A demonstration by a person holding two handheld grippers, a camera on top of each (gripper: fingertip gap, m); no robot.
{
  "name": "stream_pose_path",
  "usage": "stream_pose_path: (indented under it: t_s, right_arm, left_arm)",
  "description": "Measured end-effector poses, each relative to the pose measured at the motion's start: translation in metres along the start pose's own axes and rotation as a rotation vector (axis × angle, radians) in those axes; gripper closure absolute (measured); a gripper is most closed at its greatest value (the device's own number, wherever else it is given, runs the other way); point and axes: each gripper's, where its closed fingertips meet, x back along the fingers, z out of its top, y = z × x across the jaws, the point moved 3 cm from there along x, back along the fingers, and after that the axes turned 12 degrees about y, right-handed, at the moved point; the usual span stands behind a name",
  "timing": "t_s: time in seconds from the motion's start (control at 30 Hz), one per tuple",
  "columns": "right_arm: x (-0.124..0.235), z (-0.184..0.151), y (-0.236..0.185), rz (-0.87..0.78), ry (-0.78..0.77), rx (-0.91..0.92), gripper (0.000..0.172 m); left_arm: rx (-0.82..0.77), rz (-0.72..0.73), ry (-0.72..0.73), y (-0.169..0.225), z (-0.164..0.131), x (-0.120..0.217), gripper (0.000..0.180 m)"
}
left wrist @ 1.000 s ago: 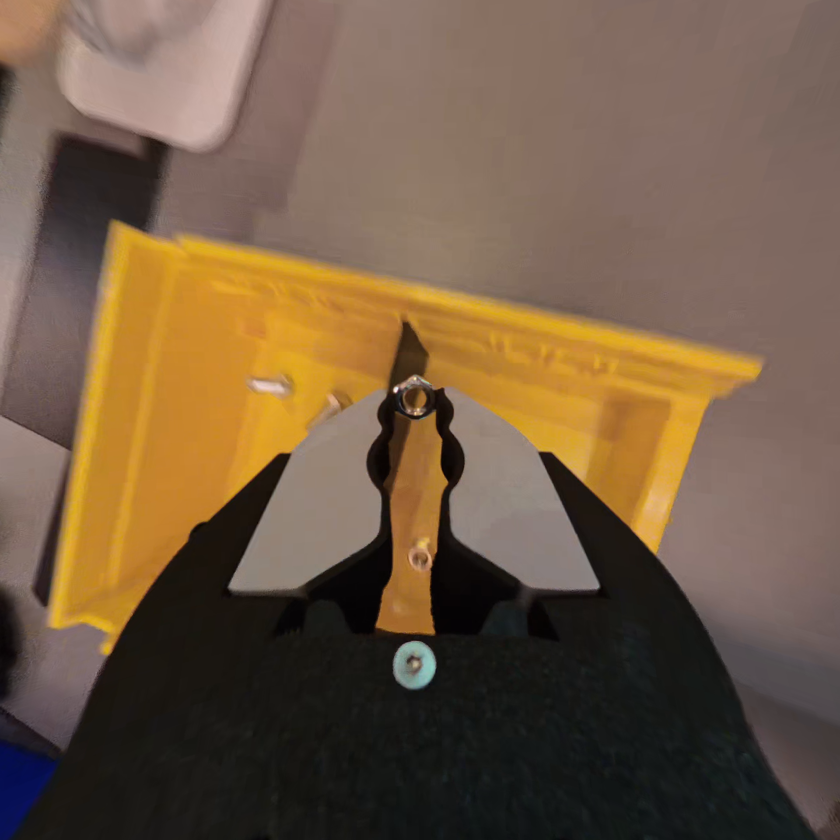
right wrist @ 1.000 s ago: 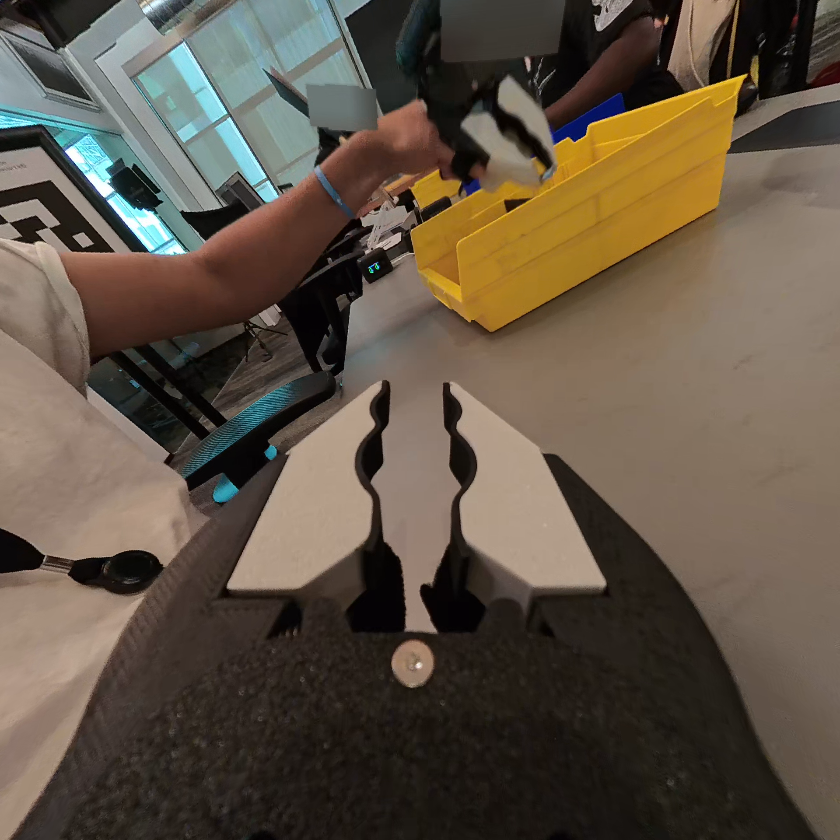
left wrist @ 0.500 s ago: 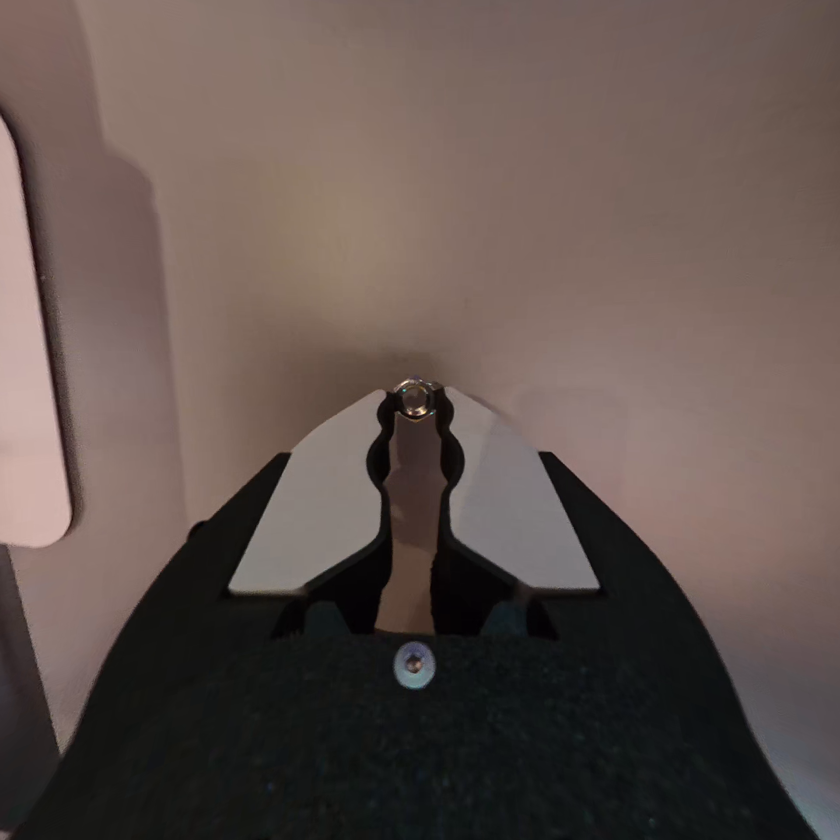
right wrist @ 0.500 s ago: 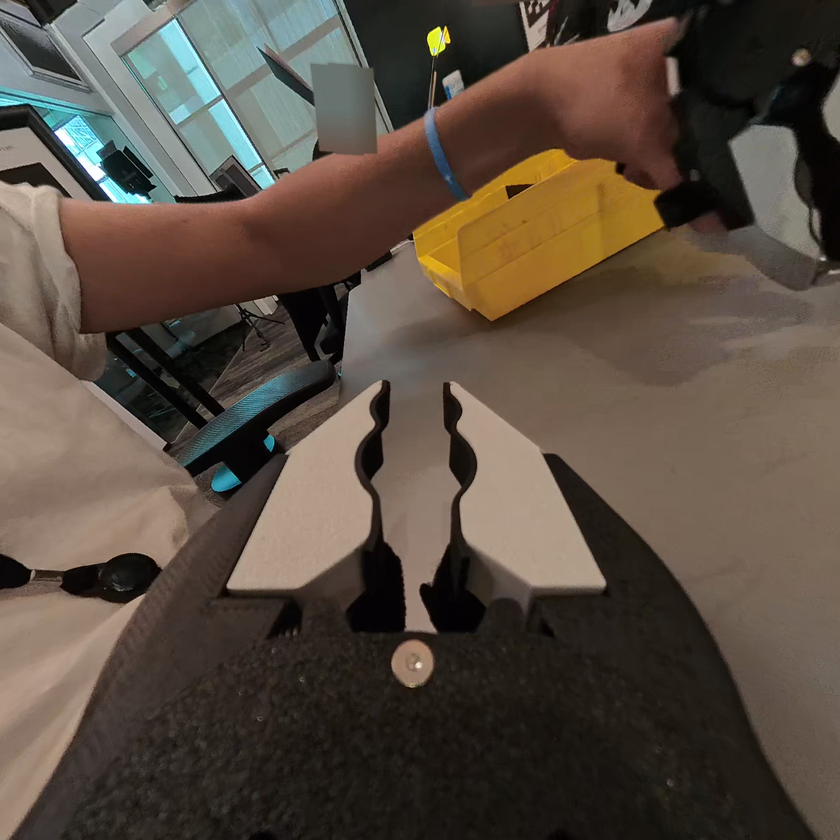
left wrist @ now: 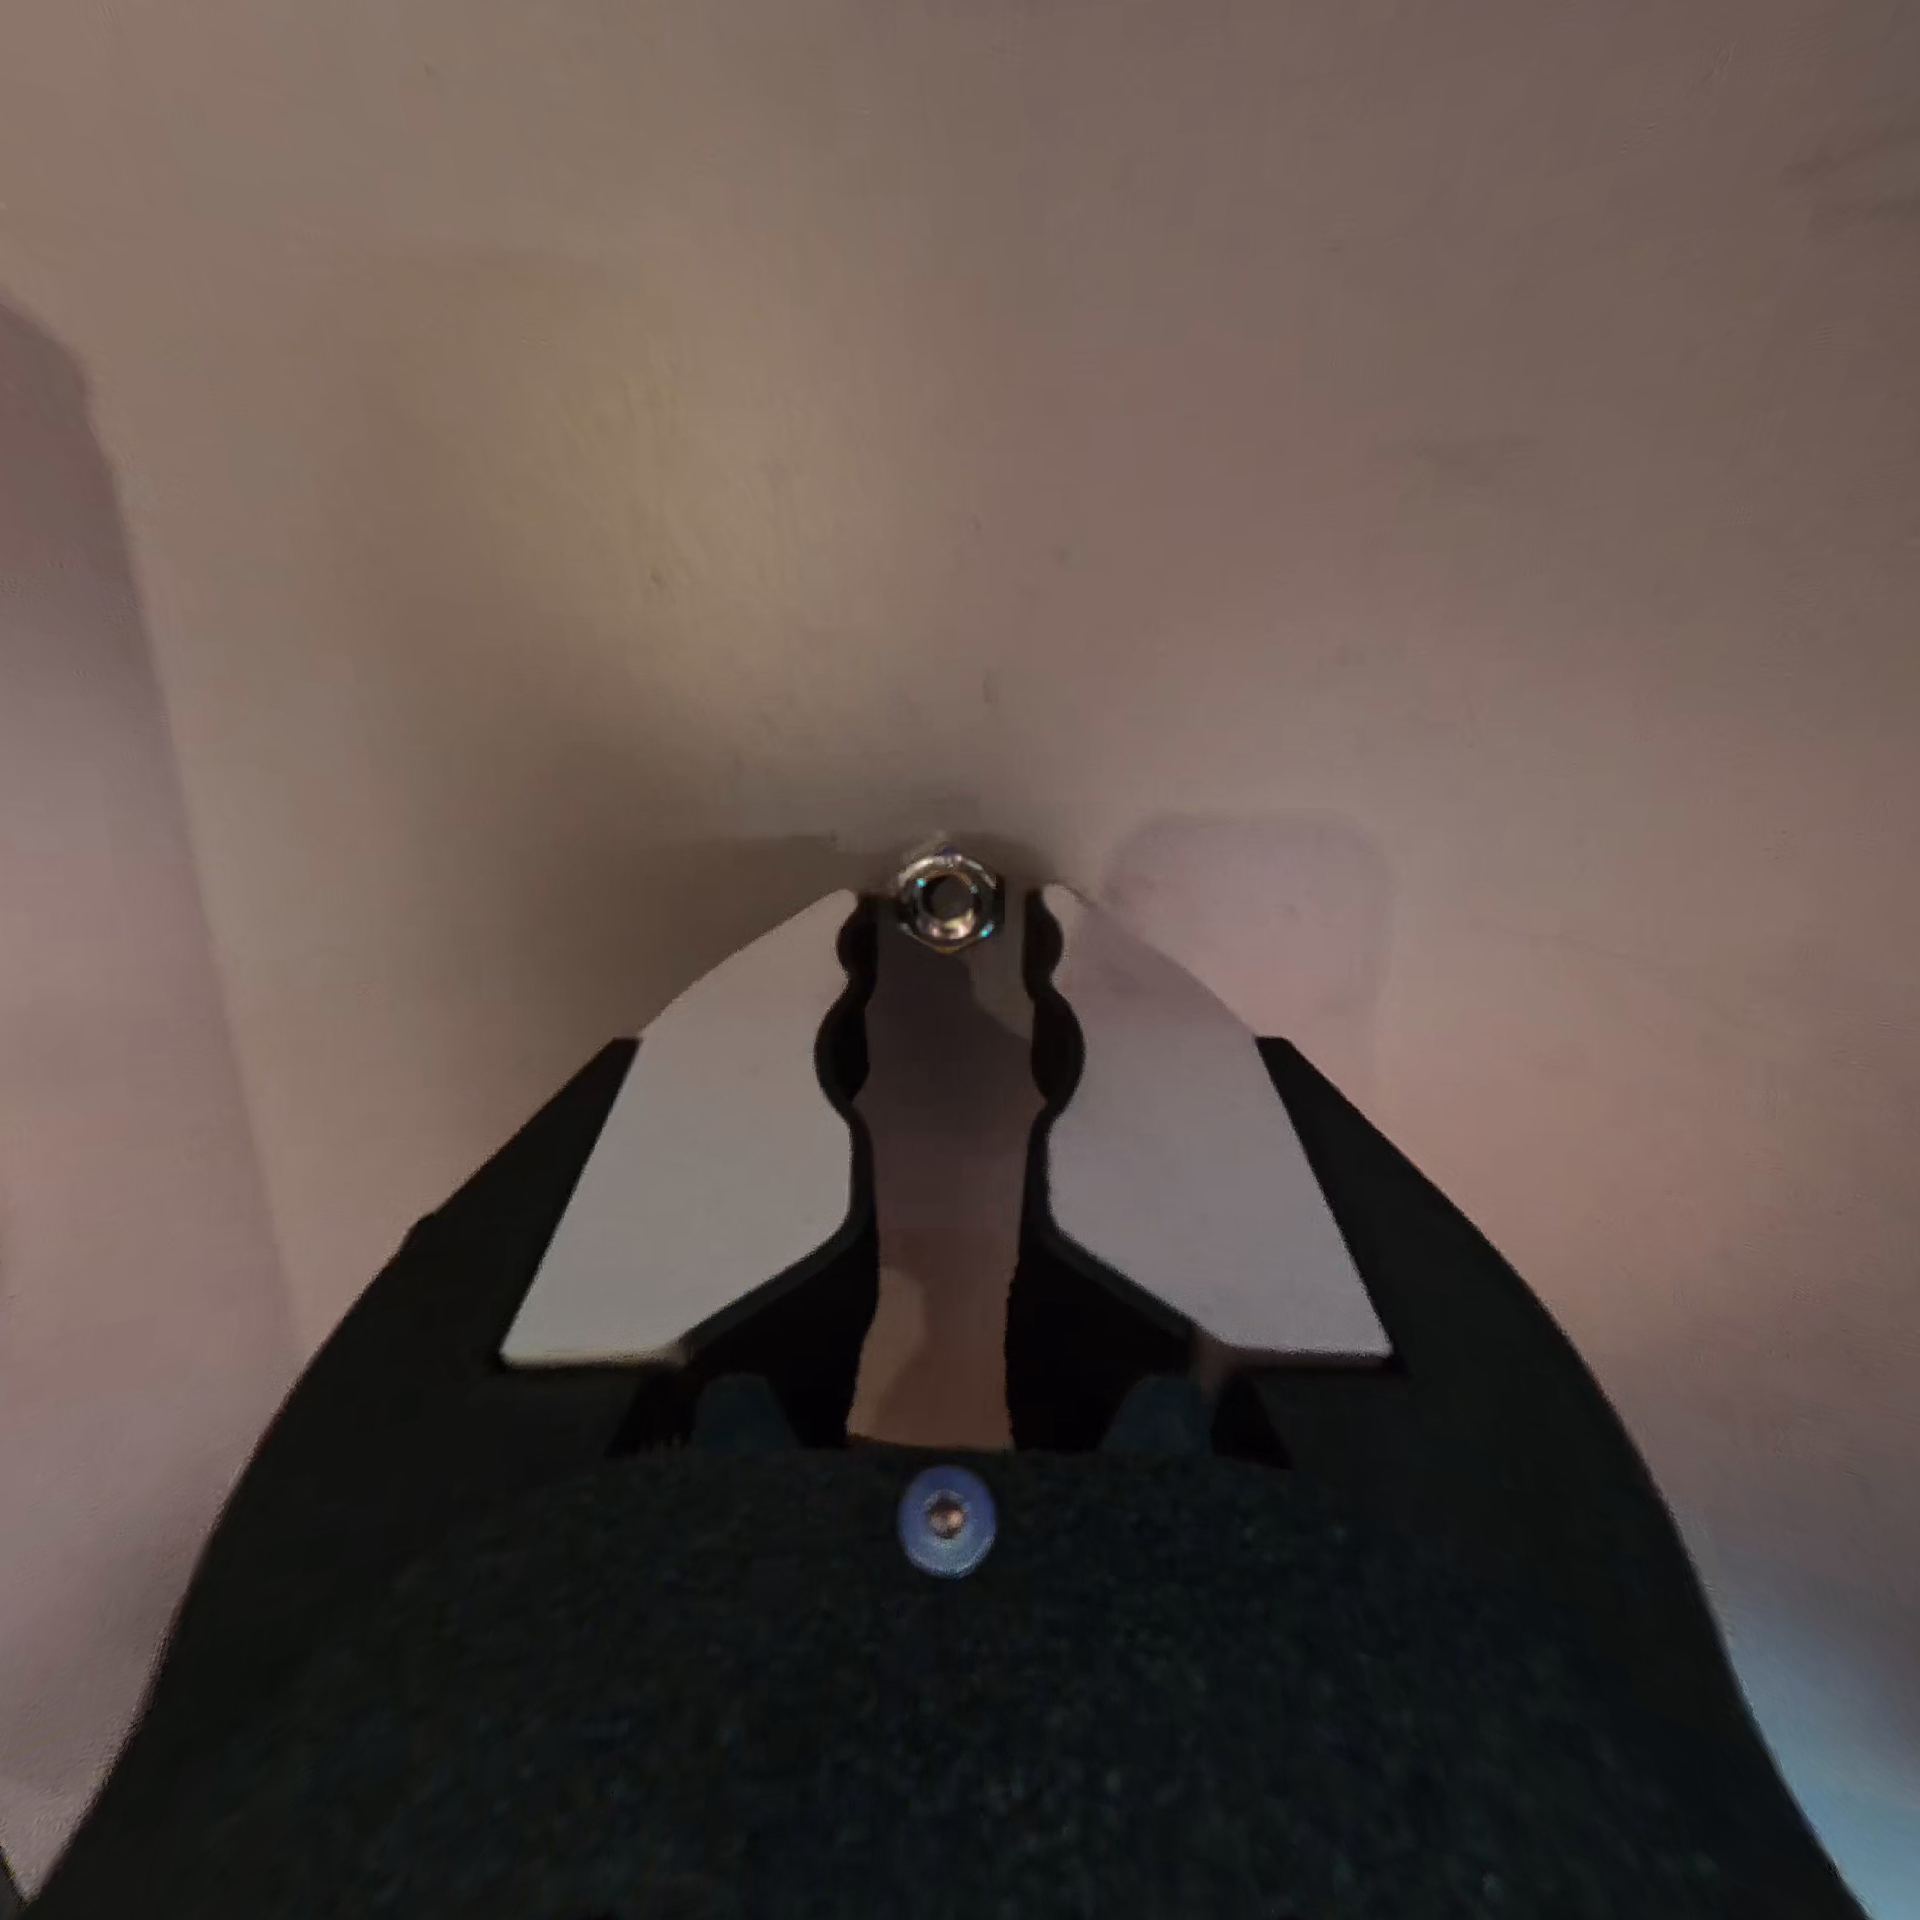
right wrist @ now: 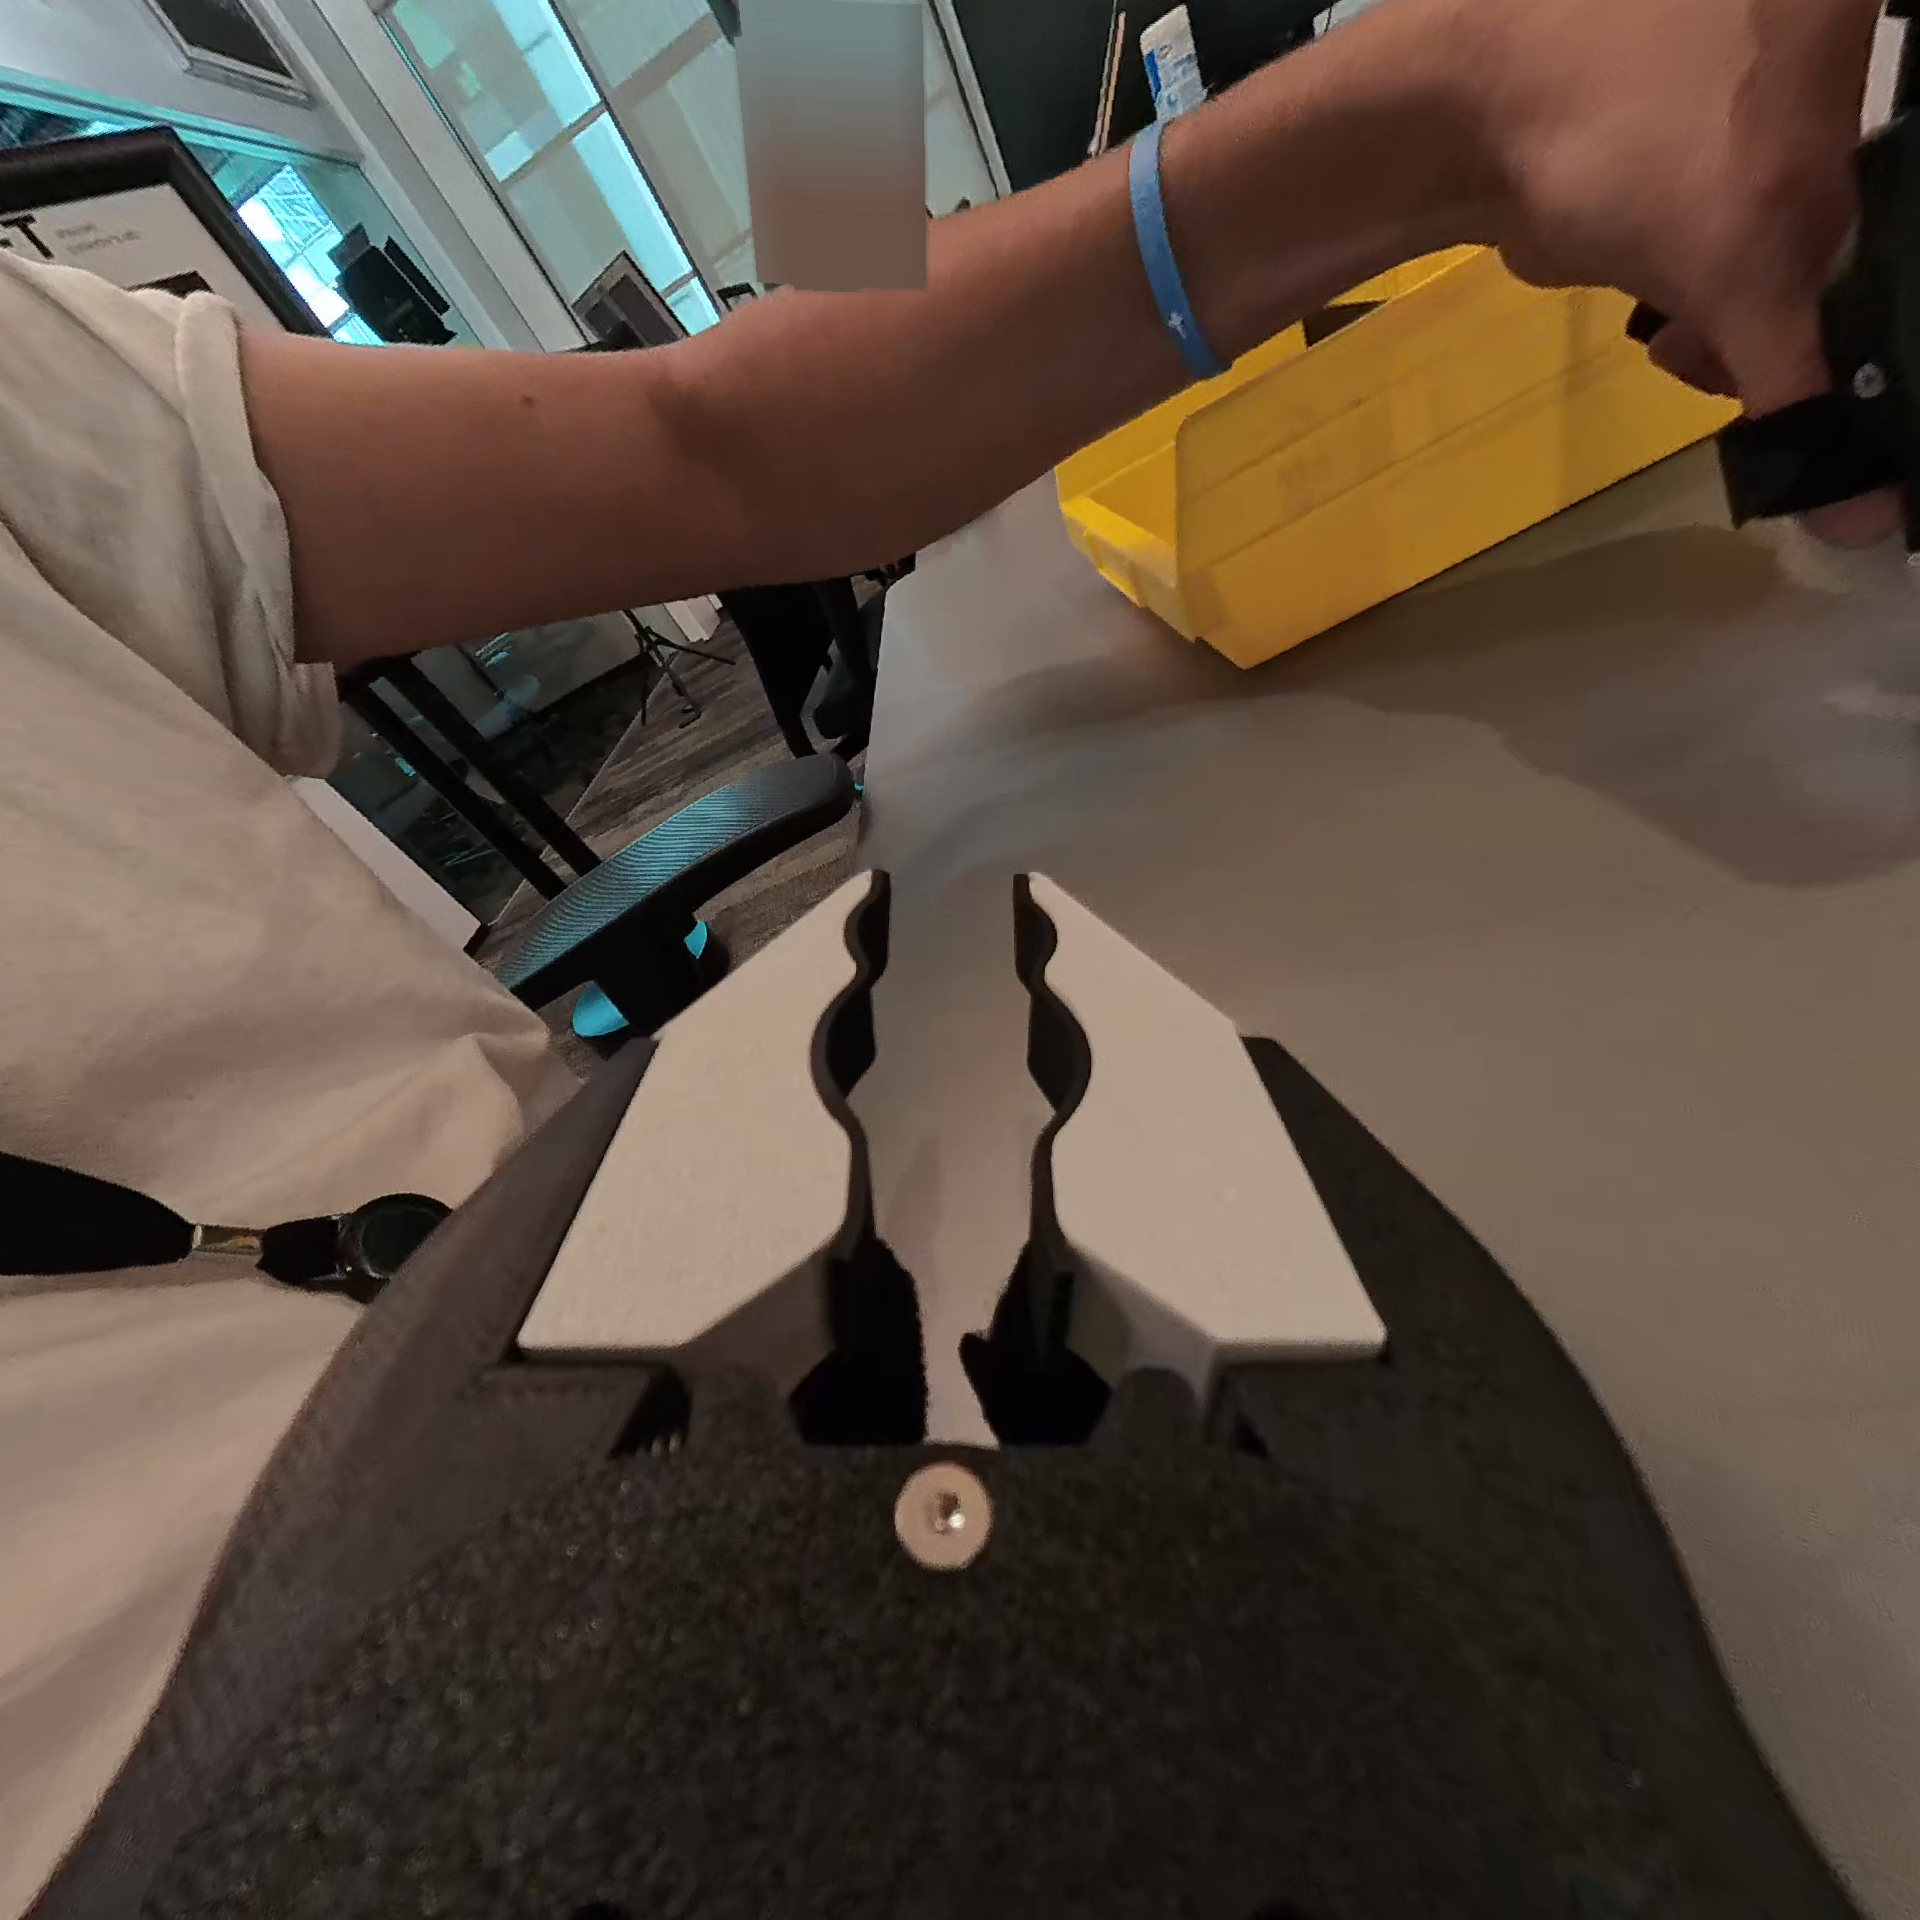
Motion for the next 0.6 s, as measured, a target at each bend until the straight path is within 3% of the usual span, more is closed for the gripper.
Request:
stream_pose_path:
  t_s: [0.03, 0.13, 0.3, 0.43, 0.53, 0.6]
  right_arm:
    - [0.000, 0.000, 0.000, 0.002, -0.002, 0.001, 0.148]
    - [0.003, 0.002, -0.001, 0.004, 0.015, -0.016, 0.148]
    - [0.006, 0.010, 0.003, 0.012, 0.061, -0.077, 0.148]
    - [0.007, 0.014, 0.006, 0.025, 0.078, -0.123, 0.148]
    - [0.006, 0.016, 0.008, 0.031, 0.086, -0.145, 0.148]
    - [0.006, 0.017, 0.011, 0.034, 0.095, -0.166, 0.148]
  left_arm:
    - [0.001, 0.007, 0.001, 0.000, 0.000, 0.003, 0.151]
    - [0.013, 0.028, 0.045, 0.001, 0.004, 0.032, 0.148]
    - [0.066, 0.185, 0.193, -0.020, -0.011, 0.132, 0.148]
    - [0.200, 0.324, 0.128, -0.054, -0.080, 0.183, 0.152]
    - [0.288, 0.367, -0.009, -0.071, -0.139, 0.183, 0.156]
    - [0.336, 0.344, -0.042, -0.076, -0.161, 0.173, 0.156]
